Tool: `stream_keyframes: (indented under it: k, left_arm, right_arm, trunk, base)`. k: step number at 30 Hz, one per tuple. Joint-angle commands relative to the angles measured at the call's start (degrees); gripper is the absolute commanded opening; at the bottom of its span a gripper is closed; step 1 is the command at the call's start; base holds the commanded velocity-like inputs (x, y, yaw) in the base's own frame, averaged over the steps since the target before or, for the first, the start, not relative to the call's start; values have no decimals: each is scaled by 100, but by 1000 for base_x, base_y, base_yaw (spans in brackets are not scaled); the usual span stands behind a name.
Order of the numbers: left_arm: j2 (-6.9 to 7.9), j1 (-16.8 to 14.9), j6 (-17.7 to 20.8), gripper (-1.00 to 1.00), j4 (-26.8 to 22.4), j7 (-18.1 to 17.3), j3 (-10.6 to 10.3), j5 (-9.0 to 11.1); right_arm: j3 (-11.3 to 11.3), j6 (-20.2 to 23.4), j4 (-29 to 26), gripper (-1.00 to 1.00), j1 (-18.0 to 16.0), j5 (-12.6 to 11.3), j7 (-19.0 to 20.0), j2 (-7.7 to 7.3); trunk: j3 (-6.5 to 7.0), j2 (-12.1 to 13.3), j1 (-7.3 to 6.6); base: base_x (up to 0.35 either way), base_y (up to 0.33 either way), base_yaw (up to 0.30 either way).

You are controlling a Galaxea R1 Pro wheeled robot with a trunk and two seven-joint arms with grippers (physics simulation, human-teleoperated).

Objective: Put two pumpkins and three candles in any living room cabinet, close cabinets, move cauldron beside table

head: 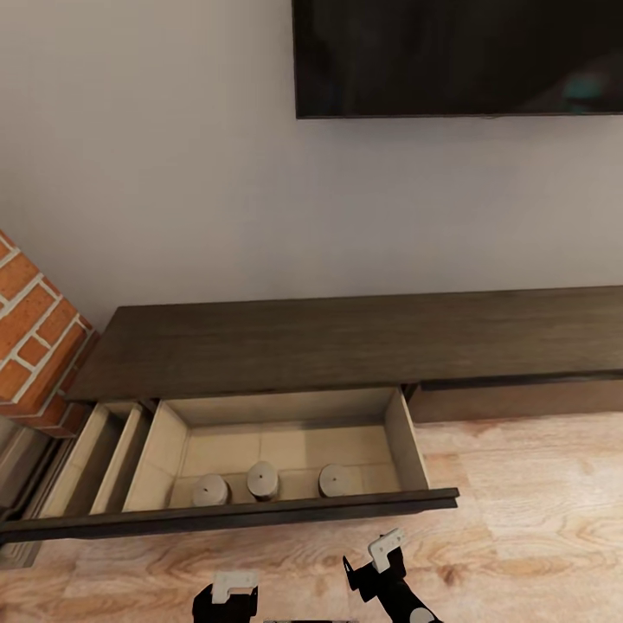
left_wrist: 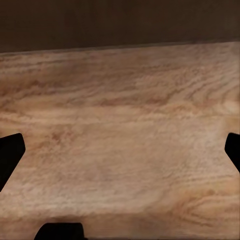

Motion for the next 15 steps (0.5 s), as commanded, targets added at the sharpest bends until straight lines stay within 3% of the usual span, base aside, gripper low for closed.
stream_keyframes:
  k: [1, 15]
  left_arm:
    - [0, 0, 0, 100, 0, 2, 0, 0]
    - [8, 0, 0, 100, -20, 6, 15, 8]
  right_arm:
    - [0, 1, -1, 100, 0, 1, 0, 0]
    - [0, -7, -1, 100, 0, 4, 0, 0]
  trunk:
    - [-19, -42, 23]
    - [-270, -603, 330]
  base:
    - [0, 0, 0]
    - [0, 0, 0]
